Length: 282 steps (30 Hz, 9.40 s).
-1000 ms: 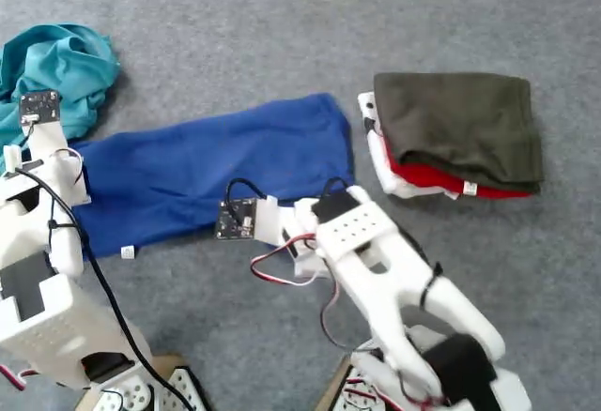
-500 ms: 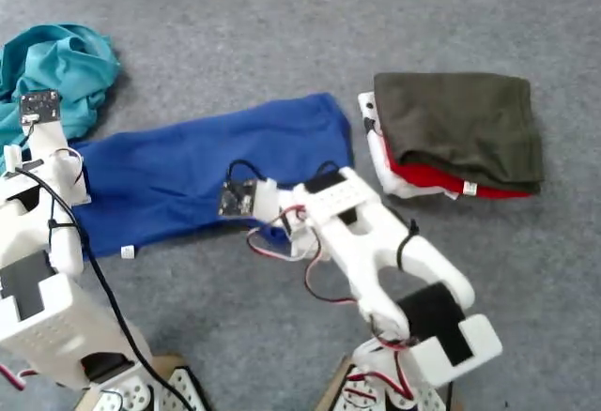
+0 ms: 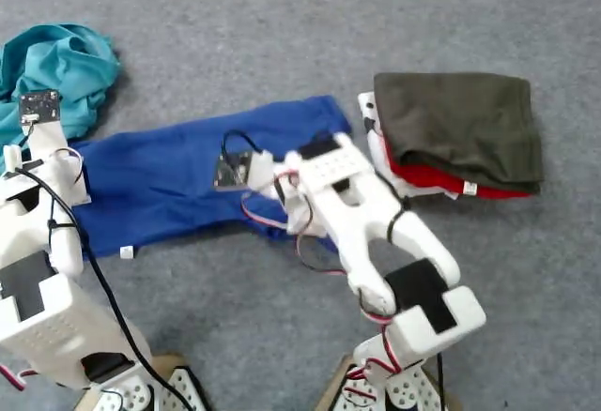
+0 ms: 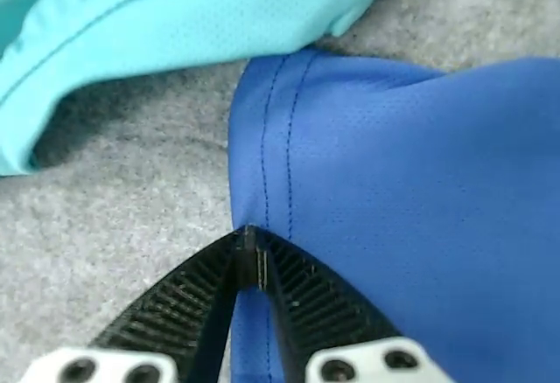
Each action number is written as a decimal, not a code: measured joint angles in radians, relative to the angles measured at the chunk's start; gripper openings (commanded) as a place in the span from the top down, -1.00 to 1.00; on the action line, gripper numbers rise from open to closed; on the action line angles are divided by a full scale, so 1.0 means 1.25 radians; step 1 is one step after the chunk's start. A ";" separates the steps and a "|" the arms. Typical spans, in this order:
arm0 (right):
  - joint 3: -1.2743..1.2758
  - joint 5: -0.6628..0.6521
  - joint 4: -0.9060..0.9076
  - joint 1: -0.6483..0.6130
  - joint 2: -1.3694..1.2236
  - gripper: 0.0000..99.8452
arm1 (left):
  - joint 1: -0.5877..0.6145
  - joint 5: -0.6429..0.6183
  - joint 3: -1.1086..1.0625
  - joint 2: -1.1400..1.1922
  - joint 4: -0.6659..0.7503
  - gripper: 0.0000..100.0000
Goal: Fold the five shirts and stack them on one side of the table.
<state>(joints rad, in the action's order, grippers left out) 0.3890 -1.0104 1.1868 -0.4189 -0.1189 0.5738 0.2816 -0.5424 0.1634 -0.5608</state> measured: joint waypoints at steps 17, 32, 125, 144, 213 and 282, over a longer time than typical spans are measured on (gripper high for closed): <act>-0.897 -0.144 0.398 0.012 -0.555 0.97 | 0.000 0.000 0.000 0.000 0.000 0.94; -1.241 -0.144 0.457 0.012 -0.752 0.51 | 0.000 0.000 0.000 0.000 0.000 0.94; -1.380 0.237 0.431 0.091 -0.891 0.97 | 0.000 0.000 0.000 0.000 0.000 0.94; -1.579 0.349 0.459 0.134 -0.641 0.97 | 0.005 0.000 0.011 -0.007 -0.025 0.94; -1.620 0.349 0.462 0.270 -0.427 0.97 | -0.109 0.033 0.793 0.182 -0.951 0.94; -1.532 0.349 0.393 0.146 -0.576 0.97 | -0.347 -0.508 0.889 0.177 -0.736 0.94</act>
<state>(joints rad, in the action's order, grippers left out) -1.5259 -0.5746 1.6778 -0.2363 -0.8385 0.1396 -0.3537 0.5685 0.3844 -1.4814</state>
